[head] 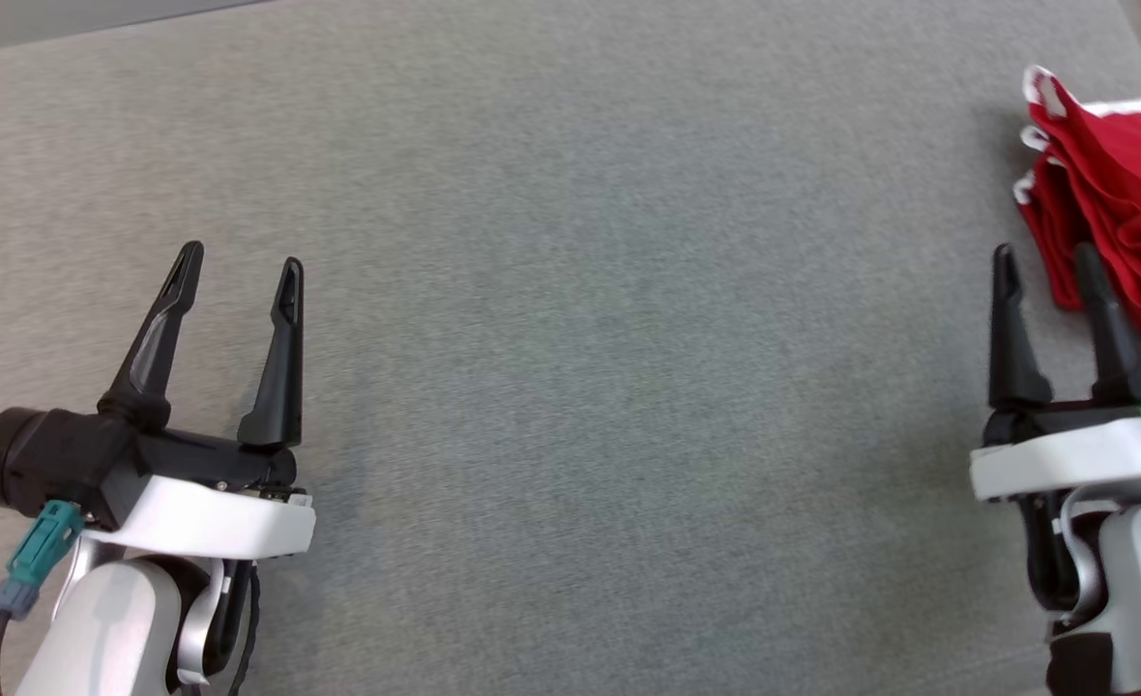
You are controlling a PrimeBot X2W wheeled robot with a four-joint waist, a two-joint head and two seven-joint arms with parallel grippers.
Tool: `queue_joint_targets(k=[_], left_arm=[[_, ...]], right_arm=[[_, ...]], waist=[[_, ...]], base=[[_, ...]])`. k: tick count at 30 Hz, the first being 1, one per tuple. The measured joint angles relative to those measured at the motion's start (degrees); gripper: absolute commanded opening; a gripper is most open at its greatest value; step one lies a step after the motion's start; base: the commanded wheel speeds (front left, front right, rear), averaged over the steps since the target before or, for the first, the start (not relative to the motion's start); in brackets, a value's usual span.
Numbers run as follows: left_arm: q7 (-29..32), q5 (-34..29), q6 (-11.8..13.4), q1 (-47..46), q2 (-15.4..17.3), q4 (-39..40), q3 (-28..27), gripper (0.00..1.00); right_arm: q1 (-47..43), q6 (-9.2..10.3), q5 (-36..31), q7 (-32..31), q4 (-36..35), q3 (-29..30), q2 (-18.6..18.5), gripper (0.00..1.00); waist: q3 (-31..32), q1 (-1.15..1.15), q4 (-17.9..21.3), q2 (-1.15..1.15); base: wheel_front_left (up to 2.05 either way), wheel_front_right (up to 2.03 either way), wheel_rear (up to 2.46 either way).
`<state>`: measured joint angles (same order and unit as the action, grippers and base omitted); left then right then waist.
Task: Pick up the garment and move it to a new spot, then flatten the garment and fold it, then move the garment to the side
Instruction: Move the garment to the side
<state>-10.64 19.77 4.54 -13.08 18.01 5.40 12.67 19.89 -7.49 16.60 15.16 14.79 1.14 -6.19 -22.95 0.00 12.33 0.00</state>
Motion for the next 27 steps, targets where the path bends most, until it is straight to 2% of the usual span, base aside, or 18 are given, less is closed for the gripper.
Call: queue_joint_targets(k=[8, 17, 27], left_arm=[[-2.1, 1.6, 1.6, 3.4, -1.2, -2.4, -1.8, 1.00], [-3.5, 4.4, 2.8, 8.5, -3.7, -4.3, -4.2, 1.00], [-4.1, 3.7, 2.6, 13.3, -4.2, -5.6, -3.9, 1.00]], right_arm=[[-4.0, 0.00, -2.1, -2.5, -5.3, -1.6, 1.8, 1.00], [-8.6, 0.00, -3.5, -6.6, -9.5, -0.4, 1.2, 1.00], [-15.1, 0.00, -4.1, -10.7, -13.6, 0.6, 0.6, 1.00]], waist=[[3.8, 0.00, -5.8, 0.00], [9.1, 0.00, -11.9, 0.00], [15.5, 0.00, -14.8, 0.00]], base=[[0.00, 0.00, 0.00], [0.00, 0.00, 0.00], [0.00, 0.00, 0.00]])
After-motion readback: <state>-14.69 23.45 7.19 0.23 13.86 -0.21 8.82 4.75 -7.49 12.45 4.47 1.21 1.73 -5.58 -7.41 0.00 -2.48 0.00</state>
